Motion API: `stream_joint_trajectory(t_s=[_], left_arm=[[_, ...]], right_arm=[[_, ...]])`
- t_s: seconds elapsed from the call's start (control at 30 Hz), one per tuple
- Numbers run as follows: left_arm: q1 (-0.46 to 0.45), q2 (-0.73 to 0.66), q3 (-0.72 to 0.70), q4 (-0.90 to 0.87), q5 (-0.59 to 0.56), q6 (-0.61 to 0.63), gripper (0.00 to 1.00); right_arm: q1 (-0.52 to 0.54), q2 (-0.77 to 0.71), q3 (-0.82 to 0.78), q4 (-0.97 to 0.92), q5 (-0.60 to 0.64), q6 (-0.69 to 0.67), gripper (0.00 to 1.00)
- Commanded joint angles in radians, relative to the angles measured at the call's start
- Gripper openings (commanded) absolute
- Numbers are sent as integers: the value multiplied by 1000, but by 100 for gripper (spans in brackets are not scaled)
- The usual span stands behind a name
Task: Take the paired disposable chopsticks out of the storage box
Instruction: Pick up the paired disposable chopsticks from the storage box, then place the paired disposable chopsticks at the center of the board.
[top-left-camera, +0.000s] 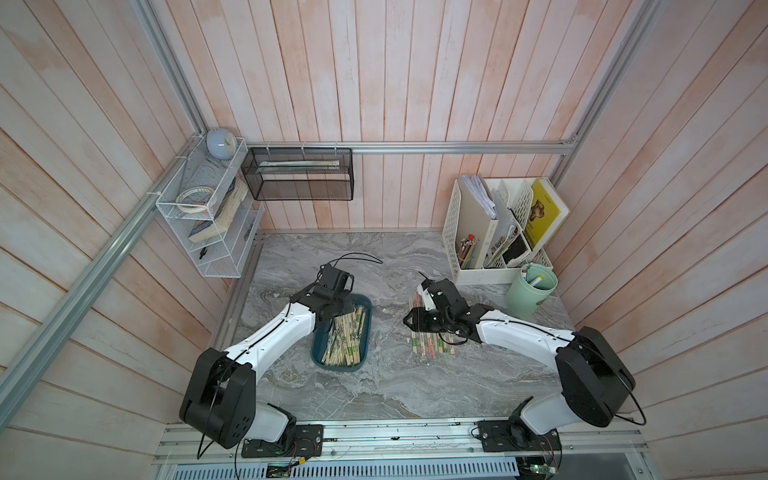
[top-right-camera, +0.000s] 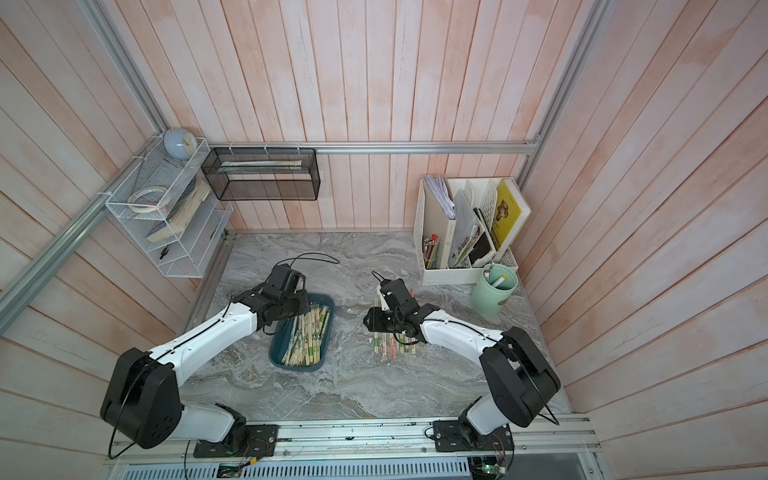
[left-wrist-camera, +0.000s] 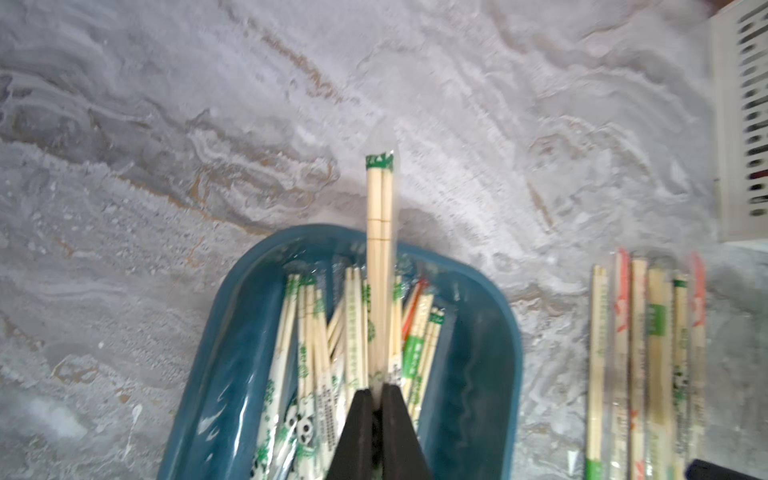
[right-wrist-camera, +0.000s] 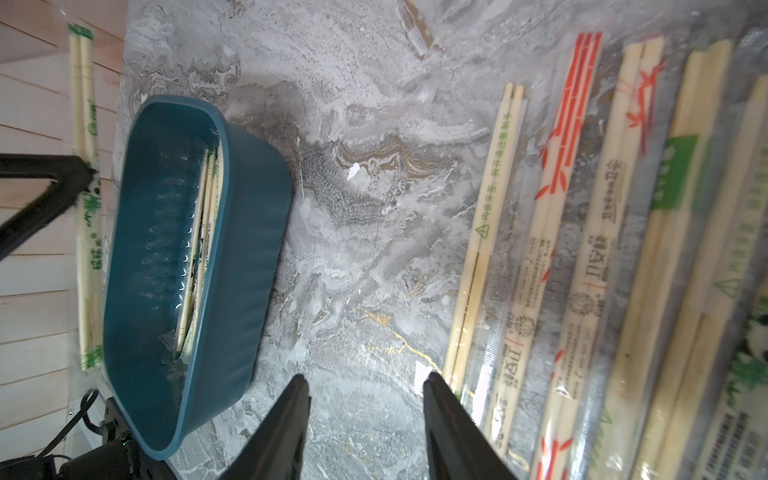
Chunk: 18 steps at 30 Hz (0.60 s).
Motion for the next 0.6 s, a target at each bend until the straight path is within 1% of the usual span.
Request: stream_joint_trajectory(t_s=[0.0, 0.23, 0.37, 0.57], left_arm=[[-62, 47, 86, -20, 2, 5, 0], [-165, 159, 176, 31, 4, -96, 0], [-216, 247, 237, 47, -1, -139, 0], [-265, 383, 307, 72, 30, -201, 0]], right_arm=[[-24, -39, -6, -20, 19, -15, 48], [-78, -111, -72, -29, 23, -20, 48], [-104, -167, -132, -28, 20, -14, 49], [-117, -235, -221, -16, 24, 0, 51]])
